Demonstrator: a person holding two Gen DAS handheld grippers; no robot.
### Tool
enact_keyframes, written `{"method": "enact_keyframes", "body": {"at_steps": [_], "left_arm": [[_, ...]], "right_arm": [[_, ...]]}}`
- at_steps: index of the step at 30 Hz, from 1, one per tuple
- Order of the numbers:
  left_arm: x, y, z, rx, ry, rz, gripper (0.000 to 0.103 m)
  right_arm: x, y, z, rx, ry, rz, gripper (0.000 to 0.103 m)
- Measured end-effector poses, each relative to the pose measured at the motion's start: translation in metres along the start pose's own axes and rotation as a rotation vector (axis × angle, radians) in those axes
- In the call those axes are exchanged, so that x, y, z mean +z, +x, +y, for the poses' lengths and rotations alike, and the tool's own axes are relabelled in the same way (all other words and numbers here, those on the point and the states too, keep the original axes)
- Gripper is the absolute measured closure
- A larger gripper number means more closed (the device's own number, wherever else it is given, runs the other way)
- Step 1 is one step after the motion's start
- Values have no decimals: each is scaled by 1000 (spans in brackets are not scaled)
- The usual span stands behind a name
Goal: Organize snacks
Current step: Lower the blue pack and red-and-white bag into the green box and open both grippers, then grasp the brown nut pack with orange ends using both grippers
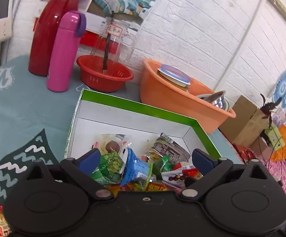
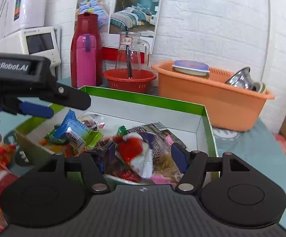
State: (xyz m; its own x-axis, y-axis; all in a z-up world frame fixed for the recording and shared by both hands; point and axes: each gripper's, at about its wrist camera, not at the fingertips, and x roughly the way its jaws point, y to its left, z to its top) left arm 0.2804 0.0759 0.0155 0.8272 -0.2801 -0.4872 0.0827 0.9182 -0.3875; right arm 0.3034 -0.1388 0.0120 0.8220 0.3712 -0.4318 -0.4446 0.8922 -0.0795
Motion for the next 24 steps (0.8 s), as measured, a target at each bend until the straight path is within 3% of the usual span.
{"method": "enact_keyframes", "body": {"at_steps": [5,14,19,24], "left_arm": [[0,-19,-8,-24,-19,20,0],[-5,-94,-34,-55,-8,16,0],[-28,-123,-47,-88,69,33,0],[-64,-112,-49,-69,118,66,0]], "right_arm": [[7,-20,-9,-9,47,-8,0],[22,-109,-7,5,84,-66,0],[13,-151,-3,61,119,-72,0],[-2,-183,0,59,121,-73,0]]}}
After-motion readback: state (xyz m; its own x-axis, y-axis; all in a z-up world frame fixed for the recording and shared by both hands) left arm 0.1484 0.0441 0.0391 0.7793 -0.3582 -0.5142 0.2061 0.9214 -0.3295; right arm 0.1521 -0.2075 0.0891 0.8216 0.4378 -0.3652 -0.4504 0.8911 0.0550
